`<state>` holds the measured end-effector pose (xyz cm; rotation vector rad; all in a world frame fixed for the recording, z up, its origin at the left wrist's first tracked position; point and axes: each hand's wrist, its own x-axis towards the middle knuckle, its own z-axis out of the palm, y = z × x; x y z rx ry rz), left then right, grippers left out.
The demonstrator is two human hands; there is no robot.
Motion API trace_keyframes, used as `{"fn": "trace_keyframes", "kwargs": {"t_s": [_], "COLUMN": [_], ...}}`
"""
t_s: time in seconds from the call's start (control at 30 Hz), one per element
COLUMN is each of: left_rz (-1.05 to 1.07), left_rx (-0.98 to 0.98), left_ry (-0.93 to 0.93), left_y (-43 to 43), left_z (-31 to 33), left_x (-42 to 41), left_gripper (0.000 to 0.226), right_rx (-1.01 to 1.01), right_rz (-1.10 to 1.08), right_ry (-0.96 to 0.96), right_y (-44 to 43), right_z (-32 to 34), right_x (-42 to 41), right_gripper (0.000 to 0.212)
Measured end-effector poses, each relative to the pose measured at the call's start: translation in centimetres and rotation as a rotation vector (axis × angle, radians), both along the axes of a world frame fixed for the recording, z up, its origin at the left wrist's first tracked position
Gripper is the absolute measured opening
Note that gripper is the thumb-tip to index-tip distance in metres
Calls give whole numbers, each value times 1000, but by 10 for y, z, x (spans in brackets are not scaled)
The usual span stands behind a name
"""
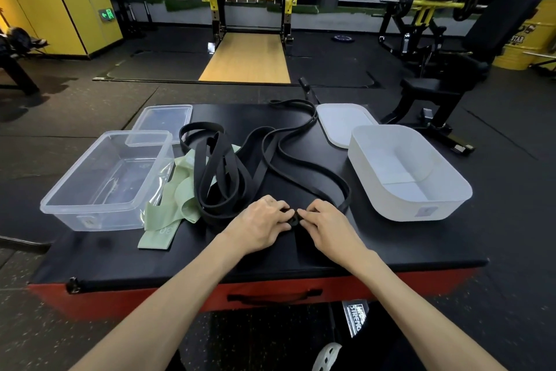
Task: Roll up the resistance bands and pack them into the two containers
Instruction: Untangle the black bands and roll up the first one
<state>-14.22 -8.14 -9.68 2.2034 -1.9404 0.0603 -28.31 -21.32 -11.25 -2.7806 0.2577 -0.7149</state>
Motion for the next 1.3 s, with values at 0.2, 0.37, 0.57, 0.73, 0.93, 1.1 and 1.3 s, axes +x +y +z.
{"fn": "trace_keyframes", "kwargs": {"t_s": [0.2,0.37,0.57,0.73,0.93,1.1,1.3], "left_rz": [155,273,369,347,58,-51,-14], "left_rx": [-74,-160,-191,-109,113,226,88], "left_ry": [3,8,5,23,100,182,105], "left_y": [1,0,-2,-6,-9,-22,-12], "left_z": [-7,-12,-11,-6,16,18,15], "left_x": [-16,-30,-40,-34,-1,10,1], "left_gripper": [42,35,28,42,57,47,40], "right_rx": [-16,-40,-48,-109,-165,-120,1], "right_rz": [-50,-57,-14,47,61,91,27], "right_ry": [-12,-5,3,11,8,2,-5], "right_y": [1,2,1,-1,-1,-3,-1], "right_z": [0,-3,-1,1,1,0,0], "right_x": [-7,-8,-6,-3,-3,-3,-8], "right_gripper": [18,11,24,31,35,31,23]}}
